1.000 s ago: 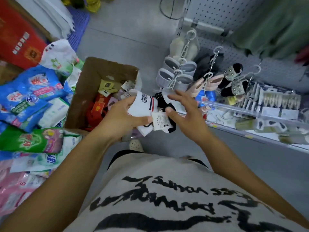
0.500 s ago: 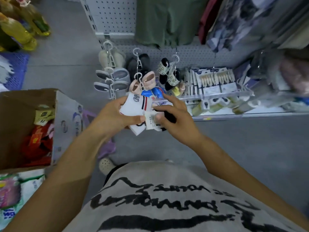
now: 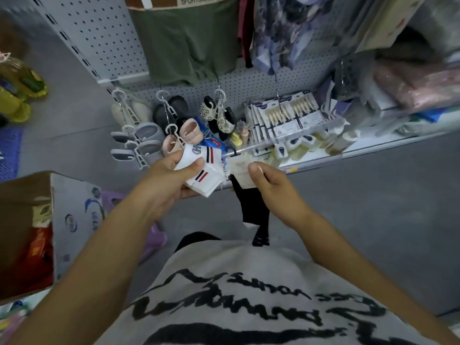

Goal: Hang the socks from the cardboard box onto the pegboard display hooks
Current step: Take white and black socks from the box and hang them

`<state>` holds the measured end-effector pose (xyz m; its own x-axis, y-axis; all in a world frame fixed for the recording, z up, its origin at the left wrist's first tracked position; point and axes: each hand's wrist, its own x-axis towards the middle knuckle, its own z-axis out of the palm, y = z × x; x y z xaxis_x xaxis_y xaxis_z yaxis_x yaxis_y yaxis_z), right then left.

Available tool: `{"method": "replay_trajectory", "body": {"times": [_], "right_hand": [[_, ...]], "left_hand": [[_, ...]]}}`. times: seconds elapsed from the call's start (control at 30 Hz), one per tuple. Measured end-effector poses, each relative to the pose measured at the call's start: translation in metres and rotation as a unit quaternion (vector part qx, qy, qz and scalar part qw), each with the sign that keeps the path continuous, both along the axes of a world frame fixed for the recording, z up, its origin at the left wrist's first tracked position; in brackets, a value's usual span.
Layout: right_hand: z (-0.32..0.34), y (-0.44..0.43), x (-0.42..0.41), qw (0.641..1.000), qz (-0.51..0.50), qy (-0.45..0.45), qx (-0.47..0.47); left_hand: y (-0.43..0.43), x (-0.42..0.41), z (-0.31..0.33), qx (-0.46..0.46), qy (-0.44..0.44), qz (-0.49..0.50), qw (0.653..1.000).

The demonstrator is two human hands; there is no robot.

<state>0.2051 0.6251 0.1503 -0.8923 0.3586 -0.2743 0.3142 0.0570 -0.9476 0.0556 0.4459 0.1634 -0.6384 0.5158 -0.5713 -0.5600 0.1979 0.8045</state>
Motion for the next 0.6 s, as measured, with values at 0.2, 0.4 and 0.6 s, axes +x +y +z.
{"method": "replay_trajectory", "body": {"times": [0.2, 0.4, 0.6], "right_hand": [[0.0, 0.028, 0.004, 0.957, -0.153, -0.028, -0.243], [0.005, 0.04, -0.003, 0.882, -0.144, -0.039, -0.448], [-0.003, 0.032, -0.003, 0.884, -0.111, -0.06, -0.449]], "left_hand": [[0.022, 0.006, 0.007, 0.014, 0.044, -0.027, 0.999], [0.016, 0.018, 0.005, 0.019, 0.085, -0.168, 0.982], [-0.005, 0.021, 0.0, -0.005, 0.035, -0.327, 0.944]]}}
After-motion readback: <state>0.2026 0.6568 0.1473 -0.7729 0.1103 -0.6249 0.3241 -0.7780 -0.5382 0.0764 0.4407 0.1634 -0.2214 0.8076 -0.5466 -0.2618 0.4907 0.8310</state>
